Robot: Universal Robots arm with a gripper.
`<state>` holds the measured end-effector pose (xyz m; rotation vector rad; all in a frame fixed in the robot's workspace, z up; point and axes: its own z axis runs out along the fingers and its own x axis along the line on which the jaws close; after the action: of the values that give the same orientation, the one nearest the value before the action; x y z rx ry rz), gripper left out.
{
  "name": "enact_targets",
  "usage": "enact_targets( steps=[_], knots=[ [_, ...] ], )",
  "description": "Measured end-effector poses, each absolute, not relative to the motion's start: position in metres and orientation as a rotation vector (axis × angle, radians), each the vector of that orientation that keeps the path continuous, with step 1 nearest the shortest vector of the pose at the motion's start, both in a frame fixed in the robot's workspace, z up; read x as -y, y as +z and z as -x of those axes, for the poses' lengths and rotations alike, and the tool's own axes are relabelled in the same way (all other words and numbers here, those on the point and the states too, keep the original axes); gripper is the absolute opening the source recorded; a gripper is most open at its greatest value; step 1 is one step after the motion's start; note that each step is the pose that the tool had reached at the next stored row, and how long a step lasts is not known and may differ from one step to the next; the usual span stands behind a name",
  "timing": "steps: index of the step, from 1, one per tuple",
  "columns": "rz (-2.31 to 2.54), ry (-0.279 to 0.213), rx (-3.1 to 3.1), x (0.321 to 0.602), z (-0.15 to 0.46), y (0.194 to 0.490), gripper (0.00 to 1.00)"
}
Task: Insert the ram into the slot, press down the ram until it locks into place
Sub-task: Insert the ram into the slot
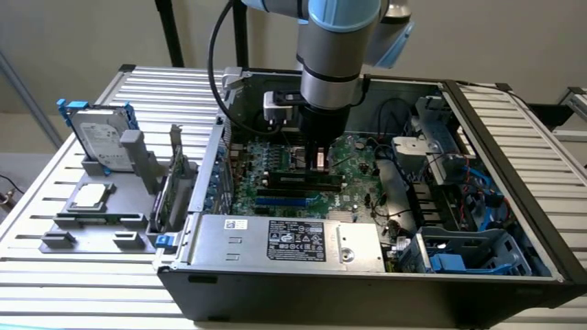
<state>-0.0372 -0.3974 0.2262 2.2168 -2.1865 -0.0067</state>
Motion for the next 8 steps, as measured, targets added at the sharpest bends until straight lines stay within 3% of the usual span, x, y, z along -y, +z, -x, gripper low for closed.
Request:
enact_targets(
  steps=[8],
  knots=[
    [-2.209,-0.007,2.194,0.3971,0.0372,0.2262,0.13]
  ],
)
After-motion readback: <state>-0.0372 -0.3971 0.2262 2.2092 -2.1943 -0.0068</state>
